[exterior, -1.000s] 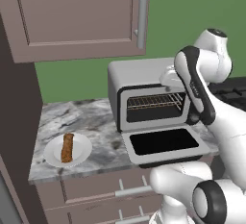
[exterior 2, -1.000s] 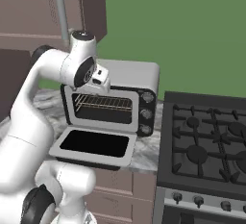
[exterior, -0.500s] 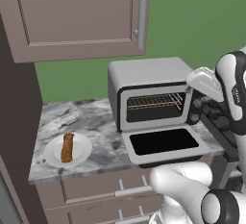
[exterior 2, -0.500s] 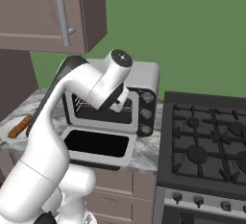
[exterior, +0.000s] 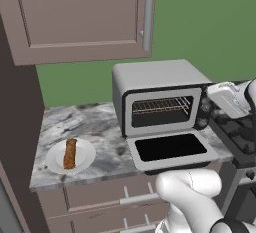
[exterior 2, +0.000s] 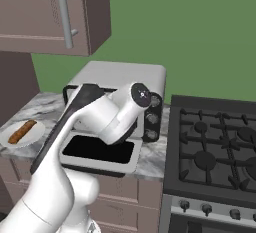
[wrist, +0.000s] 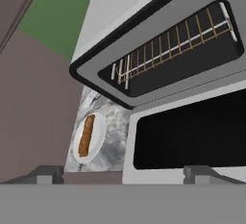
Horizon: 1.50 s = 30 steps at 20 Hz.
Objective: Pull the toaster oven rack outwards. Pick up the baguette from the plate and place it on the toaster oven rack. Close the toaster oven door fully and set the temperature to the lowest setting.
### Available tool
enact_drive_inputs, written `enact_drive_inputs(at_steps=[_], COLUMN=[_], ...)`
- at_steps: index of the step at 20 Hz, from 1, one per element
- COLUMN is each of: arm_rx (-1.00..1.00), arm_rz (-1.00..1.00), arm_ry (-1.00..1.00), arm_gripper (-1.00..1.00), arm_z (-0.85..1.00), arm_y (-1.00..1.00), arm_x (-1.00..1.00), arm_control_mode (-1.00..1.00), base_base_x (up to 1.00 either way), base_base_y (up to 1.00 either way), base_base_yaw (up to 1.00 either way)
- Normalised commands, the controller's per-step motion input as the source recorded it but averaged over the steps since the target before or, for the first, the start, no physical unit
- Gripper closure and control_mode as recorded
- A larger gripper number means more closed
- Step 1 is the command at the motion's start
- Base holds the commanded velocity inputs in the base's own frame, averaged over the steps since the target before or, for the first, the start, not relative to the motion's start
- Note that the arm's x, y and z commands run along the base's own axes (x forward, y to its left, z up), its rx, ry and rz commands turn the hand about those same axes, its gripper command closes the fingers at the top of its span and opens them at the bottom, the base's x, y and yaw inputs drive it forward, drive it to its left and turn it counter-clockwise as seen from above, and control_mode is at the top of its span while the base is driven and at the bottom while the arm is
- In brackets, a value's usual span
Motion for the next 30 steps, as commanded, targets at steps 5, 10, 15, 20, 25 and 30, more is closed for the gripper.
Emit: enact_drive_inputs(at_steps=[5,10,15,20,25,30], arm_rx=[0.11,0.11,0.03,0.0,0.0,0.0], arm_rz=[-0.08,-0.1,-0.01,0.0,0.0,0.0], arm_ry=[-0.03,0.0,-0.04,-0.04,-0.03,0.0], arm_gripper=[-1.0,-1.0,-1.0,-1.0,-1.0,-1.0], arm_z=[-0.28,-0.24,-0.12,-0.16,-0.27,-0.32], arm_y=[0.0,0.0,0.0,0.0,0.0,0.0], arm_x=[0.04,0.34,0.46,0.44,0.45,0.42], arm_control_mode=[-1.0,-1.0,-1.0,-1.0,-1.0,-1.0], base_base_x=[0.0,0.0,0.0,0.0,0.0,0.0], base_base_y=[0.0,0.0,0.0,0.0,0.0,0.0], base_base_yaw=[0.0,0.0,0.0,0.0,0.0,0.0])
